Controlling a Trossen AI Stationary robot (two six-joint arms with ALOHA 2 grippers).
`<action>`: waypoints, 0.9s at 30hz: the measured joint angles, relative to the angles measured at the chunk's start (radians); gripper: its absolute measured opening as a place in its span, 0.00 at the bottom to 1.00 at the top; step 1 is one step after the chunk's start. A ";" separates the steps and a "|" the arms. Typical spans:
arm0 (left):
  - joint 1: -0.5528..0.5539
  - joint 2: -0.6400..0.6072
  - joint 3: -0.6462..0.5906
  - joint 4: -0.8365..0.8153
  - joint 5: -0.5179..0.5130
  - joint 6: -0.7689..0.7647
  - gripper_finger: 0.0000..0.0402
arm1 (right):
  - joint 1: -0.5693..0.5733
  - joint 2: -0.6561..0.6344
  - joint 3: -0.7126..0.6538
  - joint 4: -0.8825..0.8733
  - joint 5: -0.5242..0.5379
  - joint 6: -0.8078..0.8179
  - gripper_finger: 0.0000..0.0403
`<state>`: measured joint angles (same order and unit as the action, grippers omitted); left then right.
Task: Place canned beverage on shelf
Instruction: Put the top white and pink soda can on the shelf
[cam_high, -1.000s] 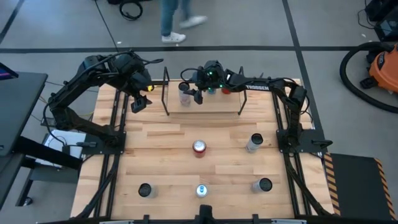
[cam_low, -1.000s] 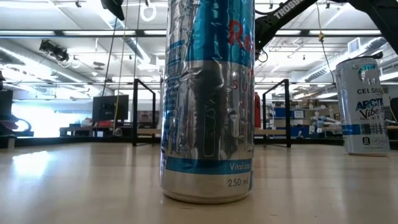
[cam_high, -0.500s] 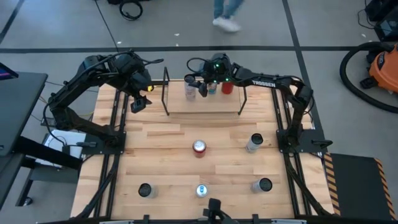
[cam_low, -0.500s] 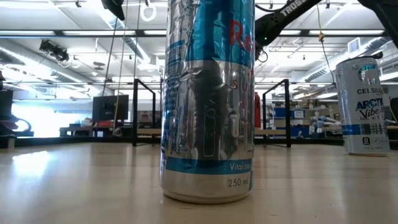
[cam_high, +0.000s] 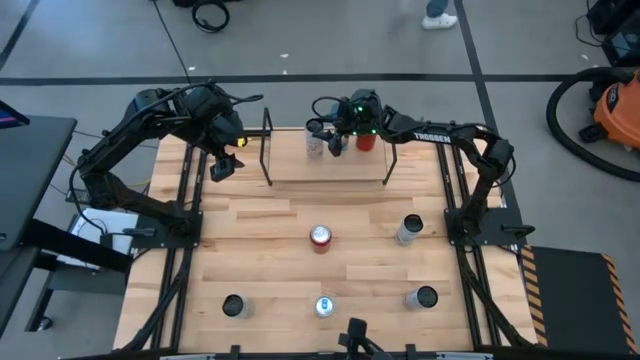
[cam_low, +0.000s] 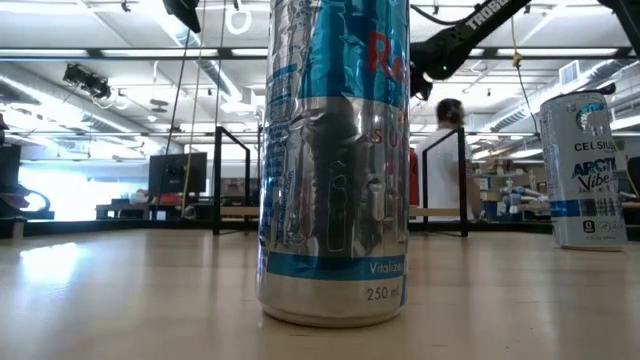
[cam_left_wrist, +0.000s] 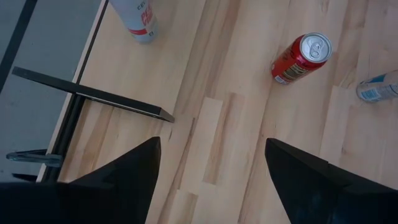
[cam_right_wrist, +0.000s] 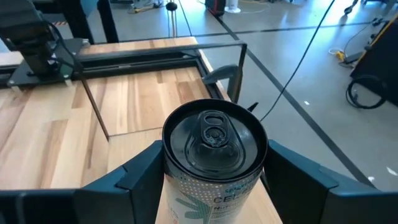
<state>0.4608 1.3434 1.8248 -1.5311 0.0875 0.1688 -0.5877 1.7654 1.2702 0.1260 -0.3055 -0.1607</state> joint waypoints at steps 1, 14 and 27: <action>0.000 0.000 0.000 0.000 0.000 0.000 0.72 | 0.000 0.000 -0.011 0.020 0.000 0.000 0.62; 0.000 0.000 0.000 0.000 0.000 0.000 0.72 | -0.028 0.000 -0.023 0.033 0.060 -0.022 0.62; 0.000 0.000 0.000 0.002 0.000 0.000 0.72 | -0.034 0.009 -0.023 0.025 0.022 -0.021 0.62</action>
<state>0.4608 1.3437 1.8248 -1.5291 0.0875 0.1689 -0.6216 1.7741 1.2469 0.1507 -0.2836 -0.1821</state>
